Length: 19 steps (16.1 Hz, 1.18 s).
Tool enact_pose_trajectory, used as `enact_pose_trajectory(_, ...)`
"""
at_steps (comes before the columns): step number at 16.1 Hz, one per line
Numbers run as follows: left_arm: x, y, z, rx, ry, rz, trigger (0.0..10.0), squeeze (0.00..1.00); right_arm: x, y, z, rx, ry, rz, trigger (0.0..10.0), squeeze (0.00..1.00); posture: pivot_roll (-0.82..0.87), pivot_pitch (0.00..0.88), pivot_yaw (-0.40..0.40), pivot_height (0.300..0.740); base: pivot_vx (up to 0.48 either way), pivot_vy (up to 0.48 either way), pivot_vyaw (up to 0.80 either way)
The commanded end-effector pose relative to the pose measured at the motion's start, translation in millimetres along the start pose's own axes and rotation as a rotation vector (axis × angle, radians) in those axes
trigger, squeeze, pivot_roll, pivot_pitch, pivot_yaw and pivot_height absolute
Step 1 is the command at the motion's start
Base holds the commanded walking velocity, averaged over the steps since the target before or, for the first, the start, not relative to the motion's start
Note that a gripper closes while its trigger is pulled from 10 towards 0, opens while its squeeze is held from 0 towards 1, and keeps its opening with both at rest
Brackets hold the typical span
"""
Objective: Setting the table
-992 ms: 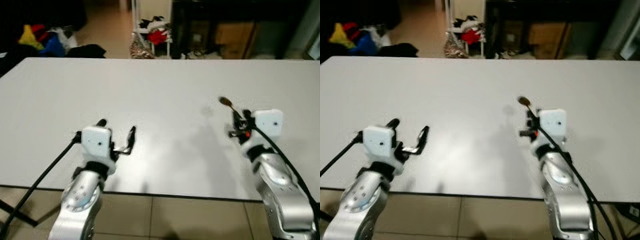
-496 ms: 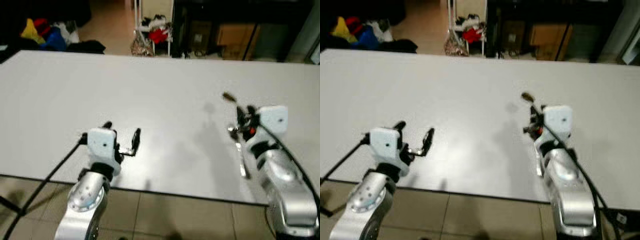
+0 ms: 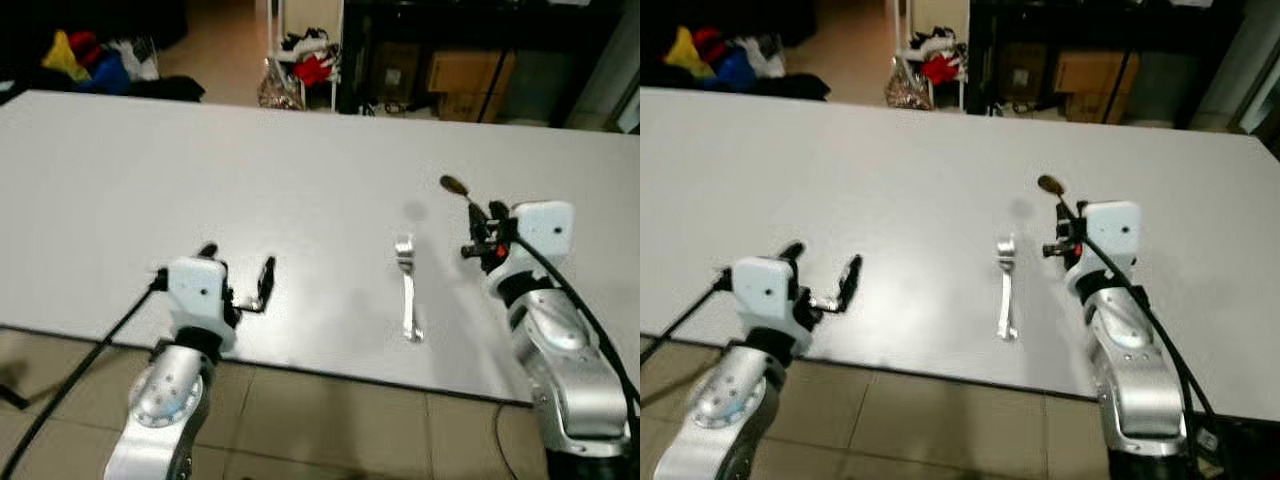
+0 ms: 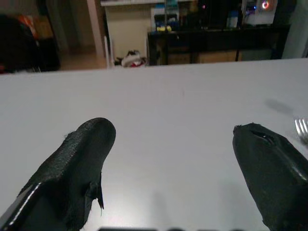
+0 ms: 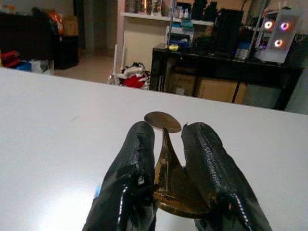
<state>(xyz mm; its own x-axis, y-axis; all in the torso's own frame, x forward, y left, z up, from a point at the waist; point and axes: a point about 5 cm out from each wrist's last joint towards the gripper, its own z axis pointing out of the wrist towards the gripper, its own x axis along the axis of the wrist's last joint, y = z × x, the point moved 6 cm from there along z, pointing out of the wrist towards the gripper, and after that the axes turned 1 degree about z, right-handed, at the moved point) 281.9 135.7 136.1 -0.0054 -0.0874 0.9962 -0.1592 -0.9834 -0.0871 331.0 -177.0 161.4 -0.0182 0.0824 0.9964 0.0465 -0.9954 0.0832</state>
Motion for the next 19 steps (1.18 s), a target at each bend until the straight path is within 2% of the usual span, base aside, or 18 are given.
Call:
enact_pose_trajectory(1, -1.8, -3.3, -1.3, 0.008, -0.009, 0.008, 10.0, 0.00, 4.5, -5.4, 1.1, 0.022, 0.016, 0.011, 10.0, 0.00, -0.14, 0.000, 0.005, 0.740, 0.000, 0.000, 0.00)
enact_pose_trajectory(15, -1.2, -2.2, -1.1, -0.001, -0.007, 0.010, 10.0, 0.00, 3.2, -5.0, 1.3, 0.019, 0.013, 0.016, 10.0, 0.00, -0.14, 0.000, 0.009, 0.740, 0.000, 0.000, 0.00)
enact_pose_trajectory(16, -0.8, -3.4, 5.9, -0.007, -0.009, 0.030, 10.0, 0.00, -10.2, -7.7, -4.4, 0.010, -0.030, 0.035, 10.0, 0.00, -0.13, 0.000, 0.064, 0.740, 0.000, -0.480, 0.00)
enact_pose_trajectory(17, 0.6, -4.7, 14.7, -0.021, -0.010, 0.063, 10.0, 0.00, -25.9, -11.8, -11.7, -0.001, -0.081, 0.058, 10.0, 0.00, -0.13, 0.000, 0.063, 0.740, 0.000, 0.000, -0.80)
enact_pose_trajectory(19, 3.2, -6.4, 16.3, -0.018, -0.001, 0.049, 10.0, 0.00, -28.0, -13.4, -11.2, 0.002, -0.089, 0.059, 10.0, 0.00, -0.13, 0.000, 0.064, 0.740, 0.000, 0.000, -0.76)
